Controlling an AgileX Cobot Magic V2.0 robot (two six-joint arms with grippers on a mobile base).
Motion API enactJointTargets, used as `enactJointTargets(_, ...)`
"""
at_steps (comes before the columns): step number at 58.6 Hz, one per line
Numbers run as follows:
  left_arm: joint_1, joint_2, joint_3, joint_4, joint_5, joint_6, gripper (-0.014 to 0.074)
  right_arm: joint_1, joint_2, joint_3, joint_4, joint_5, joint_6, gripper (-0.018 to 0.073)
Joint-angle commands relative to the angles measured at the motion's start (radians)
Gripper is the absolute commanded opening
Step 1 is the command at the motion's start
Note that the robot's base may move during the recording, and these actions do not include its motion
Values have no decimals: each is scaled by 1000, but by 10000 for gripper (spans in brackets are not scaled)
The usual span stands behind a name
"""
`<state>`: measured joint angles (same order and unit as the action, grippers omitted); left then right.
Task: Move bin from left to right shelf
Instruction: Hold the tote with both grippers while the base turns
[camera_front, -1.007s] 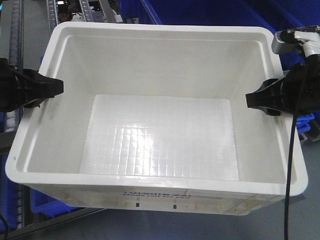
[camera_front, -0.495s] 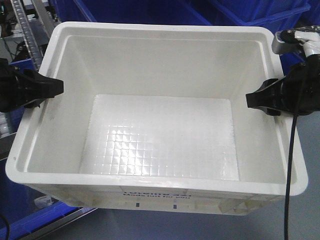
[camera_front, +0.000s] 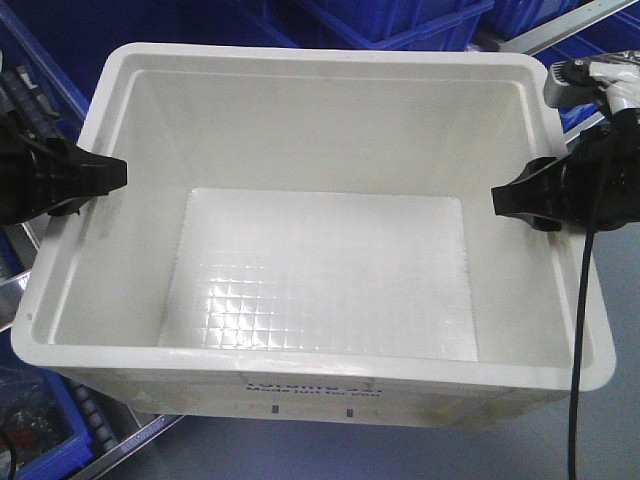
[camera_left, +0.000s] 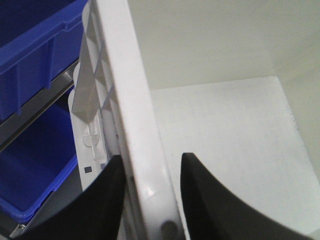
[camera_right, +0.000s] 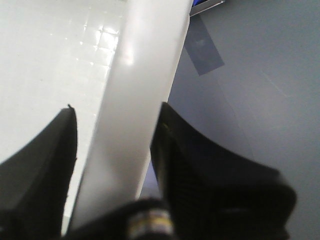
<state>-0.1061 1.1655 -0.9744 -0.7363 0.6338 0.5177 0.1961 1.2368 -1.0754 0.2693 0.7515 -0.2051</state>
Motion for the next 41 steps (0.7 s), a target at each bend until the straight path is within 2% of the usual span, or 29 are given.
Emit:
enactJointTargets(1, -34, -28, -45, -157, 26, 20, -6, 23, -31, -52, 136, -104, -15, -4)
enactJointTargets(41, -34, -28, -45, -157, 26, 20, -6, 23, -31, -52, 137, -104, -15, -4)
